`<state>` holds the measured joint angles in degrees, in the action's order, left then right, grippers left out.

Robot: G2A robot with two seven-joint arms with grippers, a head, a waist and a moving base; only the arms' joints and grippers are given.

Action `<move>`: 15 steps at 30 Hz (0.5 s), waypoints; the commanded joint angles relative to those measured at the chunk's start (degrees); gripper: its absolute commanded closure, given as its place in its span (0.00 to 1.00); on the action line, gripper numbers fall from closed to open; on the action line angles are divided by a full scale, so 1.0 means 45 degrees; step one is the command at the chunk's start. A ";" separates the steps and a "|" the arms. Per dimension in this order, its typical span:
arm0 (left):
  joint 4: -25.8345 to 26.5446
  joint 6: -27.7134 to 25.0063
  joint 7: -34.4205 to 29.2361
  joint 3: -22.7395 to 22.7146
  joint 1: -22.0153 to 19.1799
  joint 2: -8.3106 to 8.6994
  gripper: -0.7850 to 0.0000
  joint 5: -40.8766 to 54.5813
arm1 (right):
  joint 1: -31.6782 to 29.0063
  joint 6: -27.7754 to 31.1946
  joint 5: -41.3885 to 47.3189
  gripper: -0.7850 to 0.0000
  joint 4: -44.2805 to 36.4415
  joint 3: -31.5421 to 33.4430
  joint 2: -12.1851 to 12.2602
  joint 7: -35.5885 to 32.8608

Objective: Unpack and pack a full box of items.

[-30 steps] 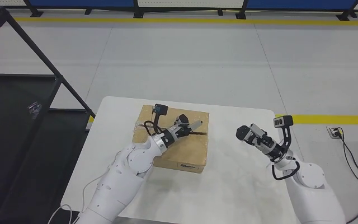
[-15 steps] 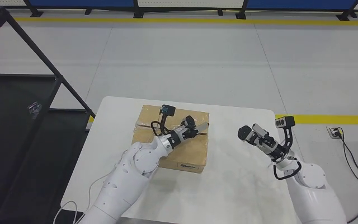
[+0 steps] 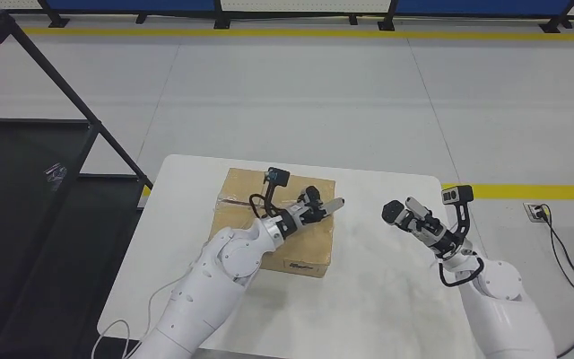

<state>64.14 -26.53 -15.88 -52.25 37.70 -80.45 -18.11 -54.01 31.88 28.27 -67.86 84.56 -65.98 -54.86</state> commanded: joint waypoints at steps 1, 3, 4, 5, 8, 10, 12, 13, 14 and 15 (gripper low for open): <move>0.0044 -0.0003 -0.0054 -0.0008 0.0012 -0.0016 0.00 -0.0025 | 0.0010 0.0011 0.0013 0.00 0.0017 -0.0015 0.0008 -0.0001; 0.0097 0.0008 -0.0084 0.0018 0.0030 -0.0044 0.00 -0.0055 | 0.0023 0.0012 0.0046 0.00 0.0029 -0.0038 0.0017 -0.0028; 0.0130 0.0008 -0.0095 0.0042 0.0041 -0.0061 0.00 -0.0079 | 0.0032 0.0042 0.0059 0.00 0.0038 -0.0046 0.0020 -0.0034; 0.0162 0.0012 -0.0093 0.0049 0.0050 -0.0074 0.00 -0.0103 | 0.0040 0.0057 0.0075 0.00 0.0057 -0.0063 0.0023 -0.0038; 0.0393 -0.0117 -0.0047 -0.0054 0.0119 -0.0076 0.00 -0.0133 | 0.0079 0.0065 0.0097 0.00 0.0132 -0.0119 0.0030 -0.0055; 0.0714 -0.0296 0.0039 -0.0314 0.0267 -0.0016 0.00 -0.0149 | 0.0093 0.0075 0.0104 0.00 0.0186 -0.0141 0.0038 -0.0059; 0.1332 -0.0535 -0.0135 -0.0739 0.0551 0.0106 0.00 0.0016 | 0.0101 0.0093 0.0129 0.00 0.0217 -0.0154 0.0046 -0.0052; 0.1696 -0.0614 -0.0217 -0.1003 0.0745 0.0185 0.00 0.0050 | 0.0112 0.0091 0.0129 0.00 0.0238 -0.0163 0.0050 -0.0057; 0.2194 -0.0773 -0.0228 -0.1367 0.0958 0.0283 0.00 0.0061 | 0.0146 0.0070 0.0121 0.00 0.0261 -0.0178 0.0054 -0.0056; 0.2700 -0.0903 -0.0230 -0.1781 0.1234 0.0393 0.00 0.0059 | 0.0192 0.0043 0.0110 0.00 0.0280 -0.0211 0.0055 -0.0078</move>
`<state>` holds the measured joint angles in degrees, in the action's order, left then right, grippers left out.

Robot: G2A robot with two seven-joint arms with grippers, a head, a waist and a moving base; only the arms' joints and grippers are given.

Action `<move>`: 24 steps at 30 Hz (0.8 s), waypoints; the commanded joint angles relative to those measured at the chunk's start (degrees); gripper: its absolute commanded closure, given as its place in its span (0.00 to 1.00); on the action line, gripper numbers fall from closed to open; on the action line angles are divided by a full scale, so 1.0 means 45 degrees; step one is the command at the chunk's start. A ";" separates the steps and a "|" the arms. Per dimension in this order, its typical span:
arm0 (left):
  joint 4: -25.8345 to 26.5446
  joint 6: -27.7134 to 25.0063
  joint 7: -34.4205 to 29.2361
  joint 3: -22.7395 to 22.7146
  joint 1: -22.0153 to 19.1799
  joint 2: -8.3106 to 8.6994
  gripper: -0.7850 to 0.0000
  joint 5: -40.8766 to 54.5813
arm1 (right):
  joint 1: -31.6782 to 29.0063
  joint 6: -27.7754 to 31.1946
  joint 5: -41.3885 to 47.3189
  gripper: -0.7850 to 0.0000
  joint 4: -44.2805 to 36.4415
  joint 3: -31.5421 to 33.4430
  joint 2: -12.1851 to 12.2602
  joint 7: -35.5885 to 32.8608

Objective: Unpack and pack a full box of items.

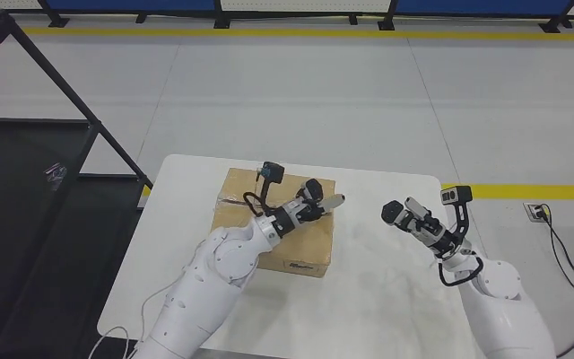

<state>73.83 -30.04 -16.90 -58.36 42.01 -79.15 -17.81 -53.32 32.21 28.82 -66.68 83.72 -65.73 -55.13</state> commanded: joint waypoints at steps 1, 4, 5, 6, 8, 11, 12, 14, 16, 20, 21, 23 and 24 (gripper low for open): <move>0.1093 -0.0238 -0.0030 -0.0881 0.0578 0.0226 0.00 -0.0094 | 0.0103 -0.0062 -0.0038 0.00 0.0034 -0.0062 0.0003 -0.0045; 0.2736 -0.0399 -0.0304 -0.2452 0.1639 0.0595 0.00 -0.0045 | 0.0372 -0.0161 -0.0250 0.00 0.0083 -0.0225 0.0002 -0.0108; 0.3267 -0.0391 -0.0359 -0.3095 0.1987 0.0714 0.00 0.0126 | 0.0498 -0.0196 -0.0412 0.00 0.0058 -0.0305 0.0002 -0.0125; 0.3759 -0.0401 -0.0444 -0.3730 0.2351 0.0823 0.00 0.0448 | 0.0634 -0.0239 -0.0593 0.00 0.0006 -0.0410 -0.0005 -0.0109; 0.4564 -0.0325 -0.0838 -0.4943 0.3066 0.1028 0.00 0.1189 | 0.0926 -0.0366 -0.1161 0.00 -0.0094 -0.0643 -0.0021 0.0091; 0.5368 -0.0330 -0.1006 -0.6731 0.4067 0.1290 0.00 0.1366 | 0.1283 -0.0325 -0.3191 0.00 -0.0713 -0.1144 -0.0039 0.0834; 0.5542 -0.0331 -0.0988 -0.7139 0.4368 0.1346 0.00 0.1340 | 0.1306 -0.0350 -0.3701 0.00 -0.0922 -0.1291 -0.0052 0.1123; 0.5701 -0.0370 -0.0802 -0.7943 0.4947 0.1444 0.00 0.1133 | 0.1431 -0.0838 -0.5006 0.00 -0.1346 -0.1615 -0.0074 0.1767; 0.5698 -0.0402 -0.0614 -0.8468 0.5440 0.1511 0.00 0.0795 | 0.1597 -0.1635 -0.6219 0.00 -0.1788 -0.2089 -0.0120 0.2217; 0.5334 -0.0319 -0.0038 -0.9009 0.6072 0.1583 0.00 -0.0022 | 0.1995 -0.3106 -0.8001 0.00 -0.2523 -0.3007 -0.0221 0.2593; 0.5214 -0.0268 0.0142 -0.9042 0.6152 0.1589 0.00 -0.0240 | 0.2052 -0.3370 -0.8274 0.00 -0.2672 -0.3182 -0.0248 0.2712; 0.4987 -0.0198 0.0412 -0.9011 0.6241 0.1591 0.00 -0.0375 | 0.2143 -0.3777 -0.8594 0.00 -0.2920 -0.3424 -0.0287 0.2854; 0.4889 -0.0171 0.0521 -0.9004 0.6247 0.1595 0.00 -0.0402 | 0.2198 -0.3986 -0.8851 0.00 -0.3008 -0.3528 -0.0293 0.2843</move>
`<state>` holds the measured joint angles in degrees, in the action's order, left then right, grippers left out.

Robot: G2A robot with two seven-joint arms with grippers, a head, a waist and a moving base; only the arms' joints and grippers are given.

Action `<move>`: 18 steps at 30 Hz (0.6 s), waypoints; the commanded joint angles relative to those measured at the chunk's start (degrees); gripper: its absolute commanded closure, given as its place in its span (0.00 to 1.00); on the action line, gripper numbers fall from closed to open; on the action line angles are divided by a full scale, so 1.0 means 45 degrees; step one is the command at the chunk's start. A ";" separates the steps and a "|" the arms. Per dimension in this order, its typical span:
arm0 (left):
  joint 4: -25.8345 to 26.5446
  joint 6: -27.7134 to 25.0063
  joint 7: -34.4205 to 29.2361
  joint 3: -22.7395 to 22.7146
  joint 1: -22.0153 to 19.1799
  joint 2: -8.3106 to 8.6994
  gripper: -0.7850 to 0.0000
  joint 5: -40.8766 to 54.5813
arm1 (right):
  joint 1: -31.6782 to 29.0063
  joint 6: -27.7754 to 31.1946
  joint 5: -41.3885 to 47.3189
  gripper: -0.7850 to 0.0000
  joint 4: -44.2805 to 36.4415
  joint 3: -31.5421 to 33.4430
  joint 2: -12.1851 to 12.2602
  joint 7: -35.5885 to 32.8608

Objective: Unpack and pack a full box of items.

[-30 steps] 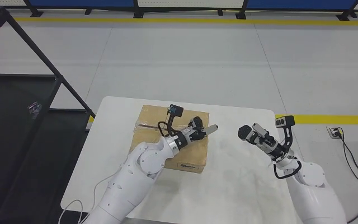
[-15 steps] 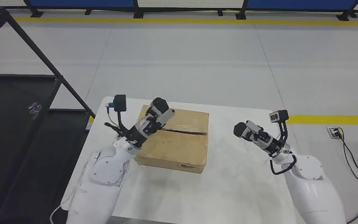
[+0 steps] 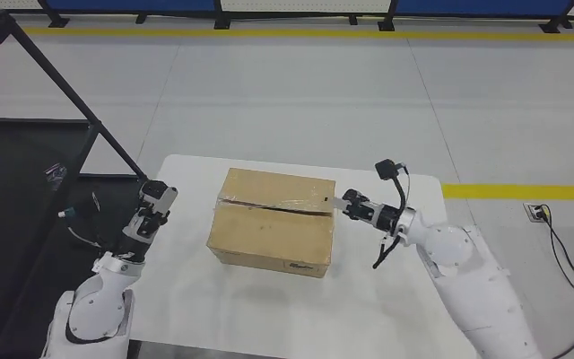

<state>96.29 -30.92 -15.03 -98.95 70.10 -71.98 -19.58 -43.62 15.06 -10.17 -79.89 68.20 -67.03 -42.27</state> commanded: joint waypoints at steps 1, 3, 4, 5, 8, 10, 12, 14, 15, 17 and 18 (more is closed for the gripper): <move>-0.0188 0.0040 0.0206 0.0032 0.0001 0.0005 0.00 -0.0020 | 0.0091 -0.0446 -0.0414 0.18 -0.0140 -0.0201 -0.0014 -0.0090; -0.0282 -0.0011 0.0273 0.0098 -0.0014 0.0013 0.00 0.0105 | 0.0230 -0.0912 -0.0825 0.43 -0.0282 -0.0457 -0.0036 -0.0304; -0.0311 -0.0039 0.0285 0.0104 -0.0021 0.0022 0.00 0.0138 | 0.0281 -0.1120 -0.0980 0.49 -0.0337 -0.0576 -0.0053 -0.0314; -0.0332 -0.0063 0.0287 0.0121 -0.0023 0.0029 0.00 0.0200 | 0.0333 -0.1342 -0.1191 0.51 -0.0382 -0.0711 -0.0069 -0.0348; -0.0382 -0.0155 0.0240 0.0138 -0.0035 0.0059 0.00 0.0358 | 0.0501 -0.1984 -0.1722 0.53 -0.0470 -0.1062 -0.0130 -0.0265; -0.0410 -0.0212 0.0209 0.0132 -0.0022 0.0081 0.00 0.0449 | 0.0617 -0.2274 -0.1862 0.57 -0.0460 -0.1273 -0.0187 -0.0161; -0.0431 -0.0280 0.0177 0.0109 0.0006 0.0104 0.00 0.0538 | 0.0769 -0.2523 -0.1972 0.65 -0.0359 -0.1431 -0.0235 -0.0113; -0.0450 -0.0356 0.0124 0.0057 0.0051 0.0132 0.00 0.0643 | 0.0919 -0.2828 -0.2153 0.76 -0.0276 -0.1620 -0.0289 -0.0058; -0.0464 -0.0380 0.0104 0.0017 0.0082 0.0145 0.00 0.0745 | 0.0986 -0.2958 -0.2234 0.82 -0.0245 -0.1713 -0.0316 -0.0029; -0.0472 -0.0437 0.0031 -0.0062 0.0134 0.0172 0.00 0.1028 | 0.1099 -0.3218 -0.2399 0.93 -0.0208 -0.1863 -0.0365 0.0069; -0.0469 -0.0465 -0.0035 -0.0106 0.0154 0.0189 0.00 0.1142 | 0.1138 -0.3344 -0.2481 1.00 -0.0209 -0.1924 -0.0388 0.0148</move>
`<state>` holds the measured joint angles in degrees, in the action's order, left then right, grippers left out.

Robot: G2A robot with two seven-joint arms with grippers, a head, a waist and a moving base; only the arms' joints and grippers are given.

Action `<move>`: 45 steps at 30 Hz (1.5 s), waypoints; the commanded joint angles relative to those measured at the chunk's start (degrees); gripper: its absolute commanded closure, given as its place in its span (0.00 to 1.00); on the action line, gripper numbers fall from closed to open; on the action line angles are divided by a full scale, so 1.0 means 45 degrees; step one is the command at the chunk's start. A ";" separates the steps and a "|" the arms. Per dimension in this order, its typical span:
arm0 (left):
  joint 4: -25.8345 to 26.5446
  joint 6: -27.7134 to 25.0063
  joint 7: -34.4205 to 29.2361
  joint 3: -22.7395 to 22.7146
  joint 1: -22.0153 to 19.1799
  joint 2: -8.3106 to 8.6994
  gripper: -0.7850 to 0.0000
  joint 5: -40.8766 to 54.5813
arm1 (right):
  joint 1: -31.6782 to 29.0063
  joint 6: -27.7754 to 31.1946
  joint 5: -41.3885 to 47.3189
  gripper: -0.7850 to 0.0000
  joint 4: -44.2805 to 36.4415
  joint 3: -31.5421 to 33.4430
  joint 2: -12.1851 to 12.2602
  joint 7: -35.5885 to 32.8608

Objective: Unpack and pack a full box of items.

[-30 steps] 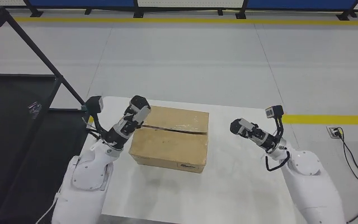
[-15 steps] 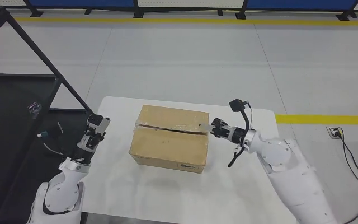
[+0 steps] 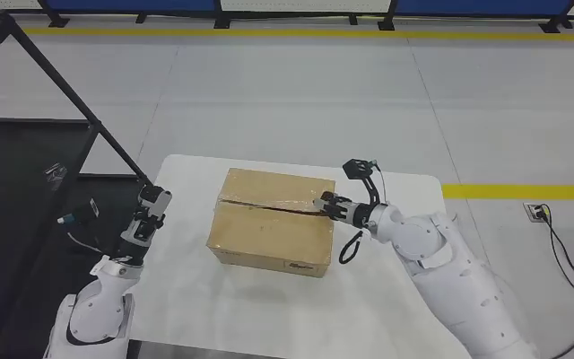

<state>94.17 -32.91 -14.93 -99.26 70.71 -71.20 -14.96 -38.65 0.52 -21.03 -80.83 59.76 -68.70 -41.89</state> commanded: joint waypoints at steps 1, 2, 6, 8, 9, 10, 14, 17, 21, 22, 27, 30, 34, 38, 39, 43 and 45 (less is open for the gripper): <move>-0.0003 -0.0030 -0.0104 -0.0088 0.0036 0.0032 0.00 0.0195 | 0.0061 -0.0219 -0.0149 1.00 -0.0014 -0.0103 -0.0038 0.0139; -0.0002 -0.0060 -0.0153 -0.0119 0.0051 0.0047 0.00 0.0269 | 0.0083 -0.0325 -0.0230 1.00 -0.0039 -0.0146 -0.0055 0.0211; 0.0001 -0.0071 -0.0242 -0.0172 0.0116 0.0096 0.00 0.0406 | 0.0044 -0.0597 -0.0446 1.00 -0.0252 -0.0192 -0.0100 0.0560; 0.0025 -0.0070 -0.0256 -0.0160 0.0153 0.0114 0.00 0.0430 | -0.0089 -0.0536 -0.0370 0.94 -0.0461 -0.0080 -0.0101 0.0821; 0.0037 -0.0090 -0.0261 -0.0154 0.0165 0.0123 0.00 0.0444 | -0.0181 -0.0473 -0.0357 0.95 -0.0592 0.0005 -0.0094 0.1007; 0.0037 -0.0108 -0.0259 -0.0146 0.0178 0.0131 0.00 0.0470 | -0.0301 -0.0410 -0.0299 0.96 -0.0723 0.0099 -0.0087 0.1198; -0.0014 -0.0062 -0.0187 -0.0070 0.0189 0.0158 0.00 0.0386 | -0.0815 -0.0177 0.0104 0.85 -0.1311 0.0589 -0.0065 0.2152; -0.0056 -0.0009 -0.0053 0.0016 0.0190 0.0173 0.00 0.0111 | -0.1264 0.0604 0.1107 0.66 -0.1749 0.1041 -0.0040 0.2373; -0.0129 0.0137 0.0376 0.0088 0.0251 0.0182 0.00 -0.0446 | -0.1405 0.1036 0.3073 0.57 -0.1634 0.1363 -0.0067 0.1657; -0.0156 0.0224 0.0560 0.0082 0.0262 0.0184 0.00 -0.0695 | -0.1177 0.0806 0.3523 0.55 -0.1391 0.1321 -0.0101 0.1300; -0.0411 0.0351 0.1427 0.0192 0.0395 0.0170 0.00 -0.1522 | 0.0469 0.0034 0.5432 0.87 0.0603 0.0464 -0.0426 -0.0518; -0.0530 0.0325 0.1677 0.0137 0.0542 0.0179 0.00 -0.1538 | 0.1235 0.0342 0.5559 1.00 0.1291 -0.0179 -0.0614 -0.1088; -0.0639 0.0291 0.1716 0.0019 0.0682 0.0209 0.00 -0.1409 | 0.1635 -0.0073 0.4242 1.00 0.1353 -0.0922 -0.0717 -0.1141; -0.0656 0.0279 0.1682 -0.0007 0.0709 0.0235 0.00 -0.1295 | 0.1874 -0.1321 0.3235 1.00 0.1384 -0.1374 -0.0796 -0.0971; -0.0655 0.0280 0.1676 -0.0007 0.0709 0.0241 0.00 -0.1285 | 0.1913 -0.1571 0.3126 1.00 0.1479 -0.1399 -0.0805 -0.0968; -0.0659 0.0242 0.1608 0.0011 0.0688 0.0266 0.00 -0.1194 | 0.1997 -0.2137 0.2974 1.00 0.1824 -0.1142 -0.0760 -0.1060; -0.0670 0.0211 0.1578 0.0013 0.0676 0.0281 0.00 -0.1184 | 0.1917 -0.2410 0.2796 1.00 0.1801 -0.0937 -0.0695 -0.1066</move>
<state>91.19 -31.89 -7.77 -99.20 73.77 -69.96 -20.29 -29.84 -9.75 -8.04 -72.60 55.14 -71.96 -46.67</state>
